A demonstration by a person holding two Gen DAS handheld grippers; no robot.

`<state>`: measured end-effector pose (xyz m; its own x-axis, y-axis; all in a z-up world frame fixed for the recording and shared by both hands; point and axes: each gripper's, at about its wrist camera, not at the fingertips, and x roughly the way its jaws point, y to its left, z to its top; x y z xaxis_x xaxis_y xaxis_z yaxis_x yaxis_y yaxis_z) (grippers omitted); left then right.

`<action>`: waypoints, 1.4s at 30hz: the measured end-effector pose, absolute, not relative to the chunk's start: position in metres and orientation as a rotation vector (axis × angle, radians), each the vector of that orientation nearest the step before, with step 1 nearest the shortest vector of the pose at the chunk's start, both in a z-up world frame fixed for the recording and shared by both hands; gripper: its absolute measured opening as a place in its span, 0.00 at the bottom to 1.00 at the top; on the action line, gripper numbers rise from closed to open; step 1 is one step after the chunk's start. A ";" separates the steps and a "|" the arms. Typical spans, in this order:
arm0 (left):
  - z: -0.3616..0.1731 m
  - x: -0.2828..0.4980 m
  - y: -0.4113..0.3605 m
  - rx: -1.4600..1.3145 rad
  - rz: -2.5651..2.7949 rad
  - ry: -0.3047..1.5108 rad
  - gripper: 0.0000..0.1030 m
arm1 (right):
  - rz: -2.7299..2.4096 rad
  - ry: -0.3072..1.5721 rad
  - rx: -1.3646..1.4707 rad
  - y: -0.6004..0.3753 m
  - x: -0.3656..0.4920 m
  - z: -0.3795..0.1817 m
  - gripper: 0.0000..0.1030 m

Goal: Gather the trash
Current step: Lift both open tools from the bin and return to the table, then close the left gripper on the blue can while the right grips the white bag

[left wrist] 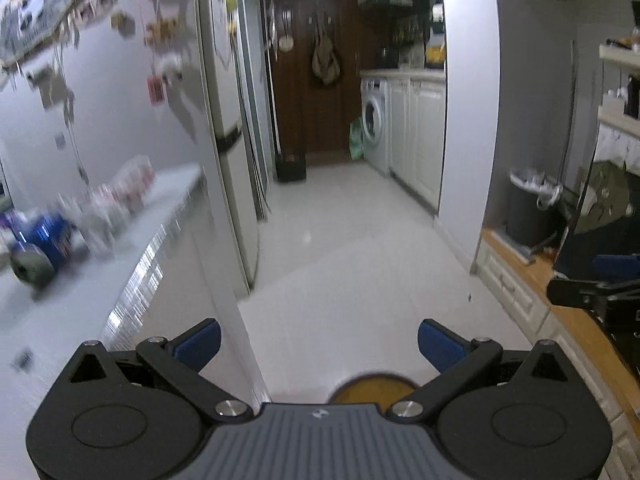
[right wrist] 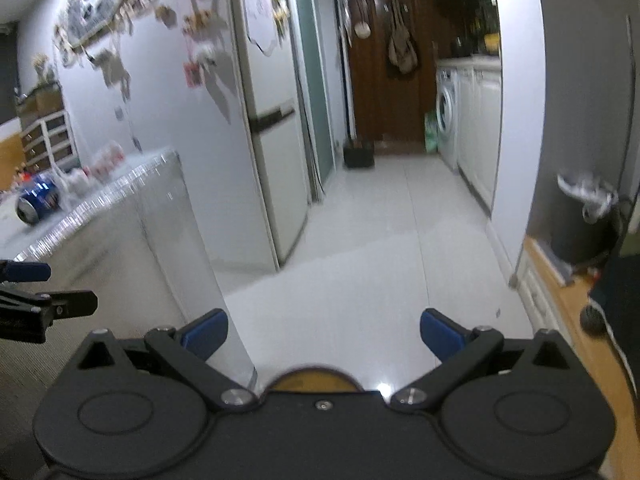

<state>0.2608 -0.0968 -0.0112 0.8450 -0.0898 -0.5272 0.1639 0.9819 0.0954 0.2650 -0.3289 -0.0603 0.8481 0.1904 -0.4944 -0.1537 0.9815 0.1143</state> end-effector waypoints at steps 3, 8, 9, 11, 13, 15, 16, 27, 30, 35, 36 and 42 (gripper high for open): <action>0.015 0.253 -0.093 0.143 -0.112 0.488 1.00 | 0.208 0.470 0.080 -0.322 0.261 -0.041 1.00; 0.049 0.248 -0.084 0.179 -0.079 0.405 1.00 | 0.248 0.402 0.091 -0.305 0.262 -0.017 1.00; 0.054 0.248 -0.082 0.187 -0.072 0.392 1.00 | 0.255 0.389 0.090 -0.301 0.263 -0.012 1.00; 0.064 0.250 -0.077 0.206 -0.059 0.370 1.00 | 0.265 0.361 0.091 -0.292 0.266 -0.003 1.00; 0.073 0.254 -0.070 0.215 -0.045 0.349 1.00 | 0.277 0.333 0.100 -0.282 0.269 0.008 1.00; 0.081 0.259 -0.059 0.214 -0.028 0.330 1.00 | 0.301 0.303 0.119 -0.270 0.271 0.019 1.00; 0.085 0.263 -0.052 0.213 -0.017 0.322 1.00 | 0.311 0.291 0.125 -0.264 0.272 0.024 1.00; 0.097 0.304 0.042 0.116 0.069 0.301 1.00 | 0.382 0.254 0.122 -0.191 0.308 0.046 1.00; 0.090 0.316 0.074 0.052 0.078 0.325 1.00 | 0.395 0.277 0.130 -0.171 0.322 0.043 1.00; 0.081 0.335 0.125 -0.011 0.140 0.342 1.00 | 0.398 0.320 0.144 -0.138 0.347 0.034 1.00; 0.079 0.339 0.134 -0.028 0.148 0.342 1.00 | 0.394 0.332 0.142 -0.131 0.352 0.032 1.00; 0.057 0.357 0.195 -0.236 0.108 0.322 1.00 | 0.368 0.383 0.126 -0.088 0.376 0.025 1.00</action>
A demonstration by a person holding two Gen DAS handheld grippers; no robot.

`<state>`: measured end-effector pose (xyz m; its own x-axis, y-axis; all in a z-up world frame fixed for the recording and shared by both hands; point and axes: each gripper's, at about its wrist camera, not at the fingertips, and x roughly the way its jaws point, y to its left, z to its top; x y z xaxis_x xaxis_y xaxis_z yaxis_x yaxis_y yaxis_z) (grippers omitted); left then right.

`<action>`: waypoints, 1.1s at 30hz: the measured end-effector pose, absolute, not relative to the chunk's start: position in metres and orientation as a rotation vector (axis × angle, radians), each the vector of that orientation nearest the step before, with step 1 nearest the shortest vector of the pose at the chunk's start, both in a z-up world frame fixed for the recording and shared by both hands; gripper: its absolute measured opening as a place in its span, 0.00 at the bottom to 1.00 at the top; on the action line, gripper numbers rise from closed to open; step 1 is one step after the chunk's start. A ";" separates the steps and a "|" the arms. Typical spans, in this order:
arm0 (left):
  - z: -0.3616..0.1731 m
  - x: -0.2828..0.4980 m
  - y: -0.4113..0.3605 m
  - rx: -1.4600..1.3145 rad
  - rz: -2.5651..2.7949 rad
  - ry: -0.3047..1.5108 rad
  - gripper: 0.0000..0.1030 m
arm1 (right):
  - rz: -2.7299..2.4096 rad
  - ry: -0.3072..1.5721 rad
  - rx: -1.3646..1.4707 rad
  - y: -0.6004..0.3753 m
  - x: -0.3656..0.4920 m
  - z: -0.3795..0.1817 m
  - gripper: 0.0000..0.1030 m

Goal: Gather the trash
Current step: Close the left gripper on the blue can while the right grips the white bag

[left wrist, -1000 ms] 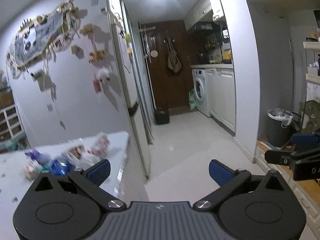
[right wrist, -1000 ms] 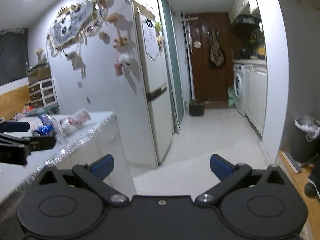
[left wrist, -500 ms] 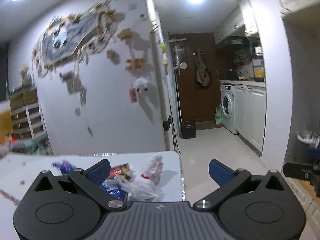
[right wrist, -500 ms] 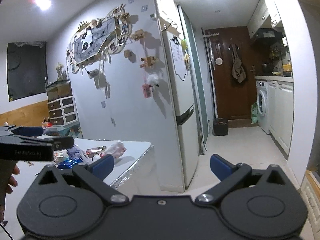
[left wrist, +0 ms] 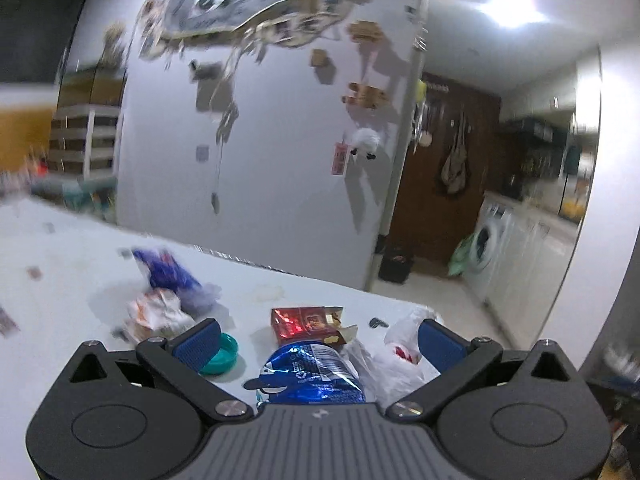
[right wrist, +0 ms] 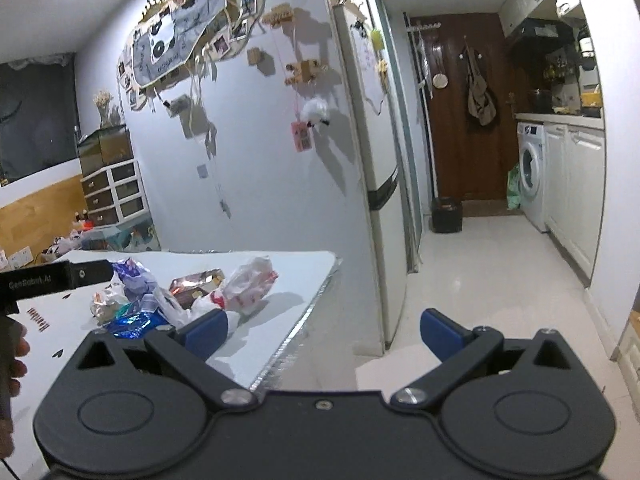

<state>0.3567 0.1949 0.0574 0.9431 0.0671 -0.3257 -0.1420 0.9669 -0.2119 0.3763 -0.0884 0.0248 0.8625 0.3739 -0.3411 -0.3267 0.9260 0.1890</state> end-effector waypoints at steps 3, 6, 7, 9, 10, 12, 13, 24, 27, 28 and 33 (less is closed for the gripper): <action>0.041 0.369 0.228 -0.368 0.008 0.359 1.00 | 0.407 0.384 0.165 -0.076 0.387 0.022 1.00; 0.024 0.374 0.255 -0.490 -0.016 0.382 0.99 | 0.450 0.410 0.201 -0.061 0.402 0.020 1.00; 0.020 0.377 0.262 -0.529 -0.028 0.389 0.99 | 0.455 0.417 0.204 -0.056 0.406 0.019 1.00; 0.010 0.379 0.275 -0.626 -0.059 0.401 0.99 | 0.463 0.401 0.211 -0.045 0.410 0.016 1.00; 0.005 0.379 0.278 -0.676 -0.078 0.403 0.99 | 0.477 0.389 0.215 -0.041 0.412 0.015 1.00; -0.002 0.380 0.283 -0.760 -0.106 0.405 0.96 | 0.507 0.374 0.235 -0.034 0.417 0.010 1.00; -0.005 0.381 0.285 -0.798 -0.127 0.407 0.94 | 0.519 0.375 0.252 -0.031 0.420 0.007 1.00; -0.017 0.391 0.283 -0.871 -0.190 0.437 0.83 | 0.488 0.465 0.374 0.017 0.464 -0.009 0.97; -0.019 0.392 0.280 -0.882 -0.214 0.434 0.80 | 0.430 0.478 0.345 0.025 0.472 -0.014 0.86; -0.020 0.392 0.280 -0.893 -0.225 0.432 0.80 | 0.429 0.484 0.346 0.025 0.474 -0.015 0.86; -0.026 0.394 0.273 -0.961 -0.297 0.443 0.75 | 0.486 0.537 0.380 0.026 0.483 -0.021 0.78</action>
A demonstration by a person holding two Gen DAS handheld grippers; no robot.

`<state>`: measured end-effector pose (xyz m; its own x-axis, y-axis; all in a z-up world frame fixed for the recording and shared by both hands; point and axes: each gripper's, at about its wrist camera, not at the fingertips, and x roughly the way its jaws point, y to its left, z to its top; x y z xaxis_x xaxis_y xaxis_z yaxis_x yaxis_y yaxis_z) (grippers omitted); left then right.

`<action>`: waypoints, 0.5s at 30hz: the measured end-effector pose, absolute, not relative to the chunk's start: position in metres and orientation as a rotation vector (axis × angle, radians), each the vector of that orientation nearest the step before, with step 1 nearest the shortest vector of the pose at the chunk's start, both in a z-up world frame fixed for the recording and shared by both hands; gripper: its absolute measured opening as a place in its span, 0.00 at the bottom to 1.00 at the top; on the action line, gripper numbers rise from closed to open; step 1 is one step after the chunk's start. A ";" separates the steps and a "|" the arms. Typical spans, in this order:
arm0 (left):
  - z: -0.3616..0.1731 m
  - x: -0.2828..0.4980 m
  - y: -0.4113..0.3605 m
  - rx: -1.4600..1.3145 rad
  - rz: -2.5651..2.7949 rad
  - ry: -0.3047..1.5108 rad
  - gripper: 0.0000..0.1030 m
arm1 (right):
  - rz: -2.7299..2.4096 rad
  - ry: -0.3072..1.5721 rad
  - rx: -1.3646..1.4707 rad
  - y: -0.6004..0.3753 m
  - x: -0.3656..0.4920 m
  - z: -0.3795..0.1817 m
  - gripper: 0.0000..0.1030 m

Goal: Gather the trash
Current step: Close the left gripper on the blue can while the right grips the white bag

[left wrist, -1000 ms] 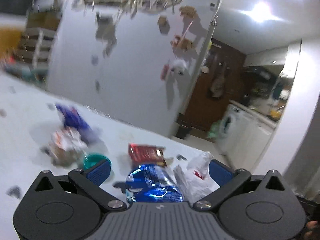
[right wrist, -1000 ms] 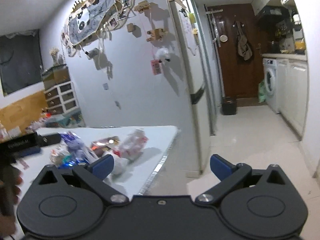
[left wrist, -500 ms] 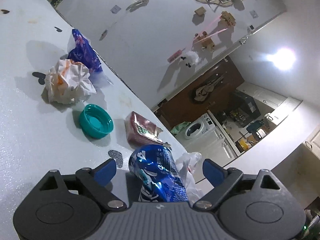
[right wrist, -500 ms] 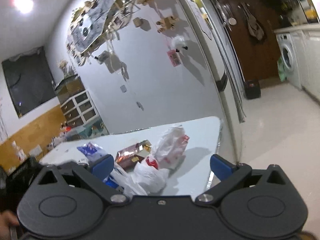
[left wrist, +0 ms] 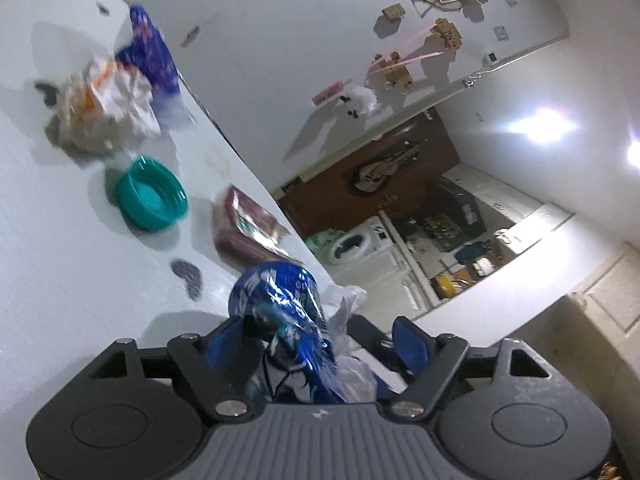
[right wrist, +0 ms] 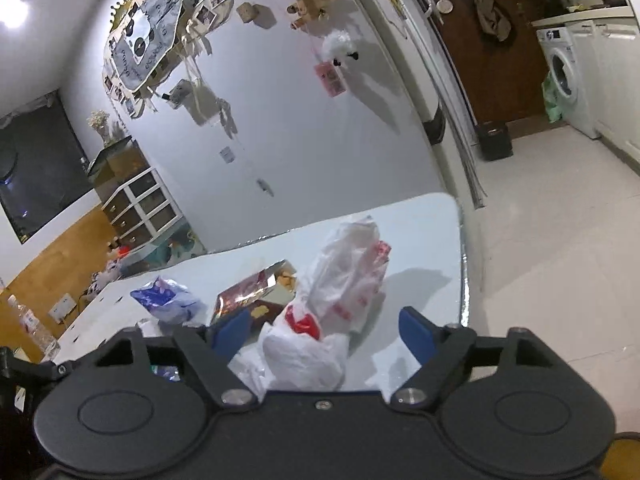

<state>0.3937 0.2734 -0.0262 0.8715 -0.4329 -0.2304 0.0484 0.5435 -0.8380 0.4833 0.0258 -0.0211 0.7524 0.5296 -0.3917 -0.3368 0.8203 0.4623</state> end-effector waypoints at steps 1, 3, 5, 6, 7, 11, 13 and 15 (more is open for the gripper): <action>-0.028 0.395 0.272 -0.980 -0.318 0.451 0.73 | 0.490 0.543 0.376 0.027 0.483 -0.021 0.75; -0.030 0.395 0.267 -0.991 -0.342 0.466 0.69 | 0.497 0.569 0.358 0.030 0.484 -0.023 0.68; -0.029 0.396 0.262 -0.976 -0.344 0.477 0.64 | 0.525 0.592 0.345 0.034 0.486 -0.025 0.64; -0.029 0.396 0.261 -0.973 -0.341 0.480 0.62 | 0.540 0.601 0.336 0.035 0.485 -0.025 0.61; -0.029 0.396 0.260 -0.972 -0.335 0.484 0.58 | 0.547 0.610 0.322 0.036 0.485 -0.026 0.54; -0.029 0.394 0.259 -0.956 -0.277 0.504 0.43 | 0.570 0.584 0.251 0.036 0.476 -0.026 0.48; -0.030 0.392 0.260 -0.953 -0.259 0.506 0.37 | 0.586 0.571 0.201 0.035 0.471 -0.025 0.48; -0.029 0.390 0.261 -0.951 -0.243 0.507 0.31 | 0.601 0.571 0.181 0.031 0.466 -0.022 0.47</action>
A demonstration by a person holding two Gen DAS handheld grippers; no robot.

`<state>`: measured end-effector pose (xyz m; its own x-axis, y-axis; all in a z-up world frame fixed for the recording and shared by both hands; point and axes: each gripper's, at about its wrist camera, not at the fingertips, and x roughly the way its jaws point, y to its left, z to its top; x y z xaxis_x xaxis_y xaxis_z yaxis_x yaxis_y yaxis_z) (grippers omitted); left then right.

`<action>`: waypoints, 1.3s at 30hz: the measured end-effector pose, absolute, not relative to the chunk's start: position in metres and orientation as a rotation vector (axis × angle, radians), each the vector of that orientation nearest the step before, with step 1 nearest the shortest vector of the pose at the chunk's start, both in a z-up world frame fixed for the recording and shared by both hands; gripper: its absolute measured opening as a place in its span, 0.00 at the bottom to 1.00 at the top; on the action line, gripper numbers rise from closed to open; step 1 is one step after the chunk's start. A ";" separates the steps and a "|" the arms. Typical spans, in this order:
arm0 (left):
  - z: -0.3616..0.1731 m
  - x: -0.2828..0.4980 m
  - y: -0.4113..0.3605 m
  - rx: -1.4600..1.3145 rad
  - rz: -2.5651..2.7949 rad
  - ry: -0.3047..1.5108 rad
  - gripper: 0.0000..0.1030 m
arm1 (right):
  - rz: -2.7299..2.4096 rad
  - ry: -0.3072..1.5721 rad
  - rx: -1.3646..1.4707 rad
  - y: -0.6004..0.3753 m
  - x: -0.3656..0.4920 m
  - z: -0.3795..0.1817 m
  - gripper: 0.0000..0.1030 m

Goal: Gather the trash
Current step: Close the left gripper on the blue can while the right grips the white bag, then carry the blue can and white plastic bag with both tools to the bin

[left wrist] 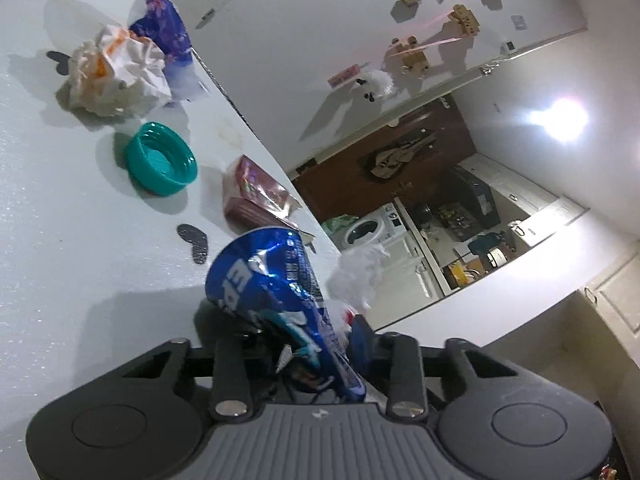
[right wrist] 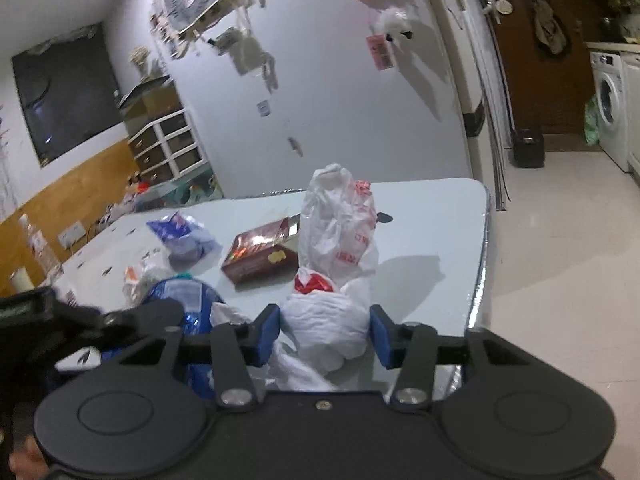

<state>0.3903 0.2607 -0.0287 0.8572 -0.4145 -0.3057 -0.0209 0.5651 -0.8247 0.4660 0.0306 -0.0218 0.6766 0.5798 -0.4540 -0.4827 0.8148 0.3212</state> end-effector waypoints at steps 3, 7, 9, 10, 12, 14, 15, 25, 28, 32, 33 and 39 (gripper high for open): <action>-0.028 0.386 0.261 -0.940 -0.223 0.509 0.28 | 0.623 0.567 0.143 0.020 0.457 -0.015 0.47; -0.023 0.382 0.256 -0.901 -0.221 0.517 0.28 | 0.654 0.566 0.103 0.000 0.440 -0.006 0.48; -0.019 0.380 0.251 -0.876 -0.218 0.516 0.28 | 0.676 0.571 0.085 -0.008 0.432 -0.003 0.48; -0.017 0.379 0.249 -0.859 -0.214 0.514 0.28 | 0.690 0.574 0.068 -0.010 0.427 -0.001 0.48; -0.011 0.375 0.243 -0.814 -0.194 0.503 0.28 | 0.727 0.580 0.031 -0.012 0.417 0.002 0.48; -0.004 0.370 0.238 -0.748 -0.170 0.489 0.28 | 0.748 0.589 0.012 -0.012 0.408 0.003 0.48; 0.000 0.368 0.235 -0.716 -0.162 0.481 0.28 | 0.755 0.596 0.012 -0.012 0.405 0.002 0.48; 0.017 0.358 0.212 -0.454 -0.113 0.462 0.27 | 0.697 0.681 0.232 -0.018 0.417 -0.011 0.61; 0.018 0.358 0.209 -0.417 -0.108 0.473 0.27 | 0.706 0.683 0.231 -0.013 0.420 -0.013 0.60; 0.021 0.356 0.204 -0.353 -0.091 0.470 0.27 | 0.701 0.658 0.105 0.003 0.414 -0.016 0.49; 0.022 0.355 0.203 -0.349 -0.094 0.464 0.27 | 0.707 0.651 0.089 0.005 0.413 -0.015 0.48; 0.033 0.347 0.182 -0.270 -0.087 0.443 0.27 | 0.673 0.559 0.059 -0.008 0.402 0.002 0.48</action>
<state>0.3465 0.1819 0.0326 0.9003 -0.1417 -0.4116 0.0245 0.9606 -0.2770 0.4018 -0.0083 0.0017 0.6412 0.6057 -0.4711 -0.5747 0.7859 0.2283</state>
